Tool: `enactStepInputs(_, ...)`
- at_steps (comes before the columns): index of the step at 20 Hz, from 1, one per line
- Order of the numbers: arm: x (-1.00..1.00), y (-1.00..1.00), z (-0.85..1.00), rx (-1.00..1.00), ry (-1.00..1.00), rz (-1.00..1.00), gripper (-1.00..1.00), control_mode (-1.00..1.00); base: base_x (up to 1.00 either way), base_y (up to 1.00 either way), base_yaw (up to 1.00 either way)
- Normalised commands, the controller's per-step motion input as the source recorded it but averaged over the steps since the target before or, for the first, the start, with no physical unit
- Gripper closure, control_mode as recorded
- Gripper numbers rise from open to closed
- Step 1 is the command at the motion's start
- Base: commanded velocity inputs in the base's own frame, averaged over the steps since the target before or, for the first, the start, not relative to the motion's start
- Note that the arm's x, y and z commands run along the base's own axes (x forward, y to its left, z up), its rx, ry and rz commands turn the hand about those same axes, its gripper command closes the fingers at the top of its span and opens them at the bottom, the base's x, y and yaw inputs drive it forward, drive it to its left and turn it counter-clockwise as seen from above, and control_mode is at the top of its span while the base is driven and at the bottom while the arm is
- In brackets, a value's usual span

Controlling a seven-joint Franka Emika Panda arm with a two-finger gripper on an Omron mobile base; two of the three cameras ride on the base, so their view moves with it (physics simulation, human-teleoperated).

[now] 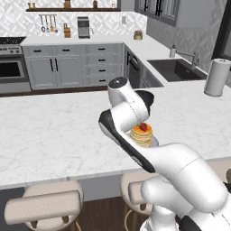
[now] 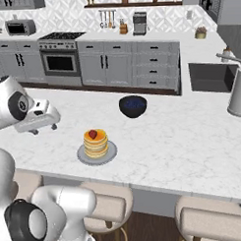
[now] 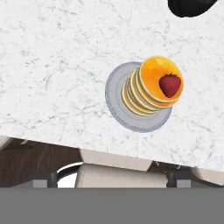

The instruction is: Take the strawberry from the fridge and place it on top of the pancake, located on the dining counter.

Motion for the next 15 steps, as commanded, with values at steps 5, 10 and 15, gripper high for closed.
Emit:
enactStepInputs(5, -1.00, 0.39, 0.01, -0.07, -0.11, 0.00, -1.00, -1.00, 0.00, 0.00, 0.00)
enactStepInputs(10, -0.69, 0.17, -0.10, 0.00, 0.01, 0.02, -1.00, -1.00, 0.00, 0.00, 0.00)
enactStepInputs(15, 0.00, 0.00, -0.09, -0.02, 0.13, 0.00, -1.00, -1.00, 0.00, 0.00, 0.00)
